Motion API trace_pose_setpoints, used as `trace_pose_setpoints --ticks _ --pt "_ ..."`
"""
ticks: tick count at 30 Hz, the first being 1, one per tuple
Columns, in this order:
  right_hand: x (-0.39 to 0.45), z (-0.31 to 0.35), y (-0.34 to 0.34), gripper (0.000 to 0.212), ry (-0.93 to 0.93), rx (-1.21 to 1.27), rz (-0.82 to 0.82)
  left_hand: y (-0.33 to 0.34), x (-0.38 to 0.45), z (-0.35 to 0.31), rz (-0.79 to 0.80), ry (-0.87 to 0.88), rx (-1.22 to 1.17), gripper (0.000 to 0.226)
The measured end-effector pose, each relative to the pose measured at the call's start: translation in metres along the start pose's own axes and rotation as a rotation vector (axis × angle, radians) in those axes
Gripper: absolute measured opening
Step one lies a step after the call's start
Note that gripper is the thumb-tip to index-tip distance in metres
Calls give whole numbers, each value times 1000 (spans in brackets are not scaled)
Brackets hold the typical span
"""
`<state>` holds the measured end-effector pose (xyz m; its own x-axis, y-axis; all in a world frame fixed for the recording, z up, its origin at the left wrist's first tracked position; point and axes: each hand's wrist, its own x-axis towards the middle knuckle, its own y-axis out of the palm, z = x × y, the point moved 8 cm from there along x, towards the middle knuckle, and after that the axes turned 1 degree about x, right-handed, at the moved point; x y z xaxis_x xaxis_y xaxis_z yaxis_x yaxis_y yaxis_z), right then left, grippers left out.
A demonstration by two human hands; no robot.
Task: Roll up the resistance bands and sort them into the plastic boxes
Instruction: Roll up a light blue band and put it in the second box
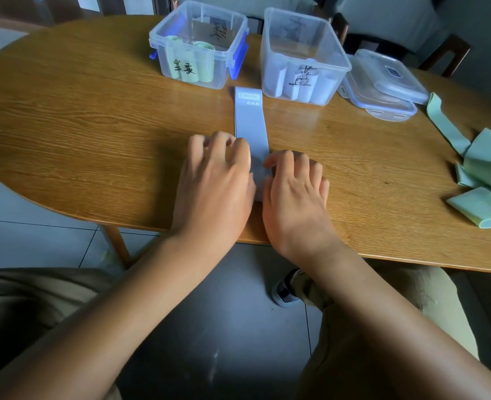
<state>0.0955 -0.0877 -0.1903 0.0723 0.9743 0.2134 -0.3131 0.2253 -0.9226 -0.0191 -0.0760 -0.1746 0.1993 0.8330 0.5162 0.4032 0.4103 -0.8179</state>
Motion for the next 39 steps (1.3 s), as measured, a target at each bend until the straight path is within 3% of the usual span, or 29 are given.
trace_pose_setpoints --ticks 14,21,24,30,35,39 --pt "52 -6 8 30 146 101 -22 20 47 12 -7 -89 7 17" --pt "73 -2 7 33 132 46 -93 37 59 27 12 -71 -189 3" --pt "82 2 6 35 111 -47 -152 32 57 38 -15 -148 -354 20" --pt "104 5 5 37 106 -165 -218 13 45 43 38 -256 -465 29" --pt "122 5 5 34 125 -193 -199 10 33 31 163 -221 -479 28" --pt "133 4 9 32 145 -177 -188 14 31 26 88 -109 -467 17"
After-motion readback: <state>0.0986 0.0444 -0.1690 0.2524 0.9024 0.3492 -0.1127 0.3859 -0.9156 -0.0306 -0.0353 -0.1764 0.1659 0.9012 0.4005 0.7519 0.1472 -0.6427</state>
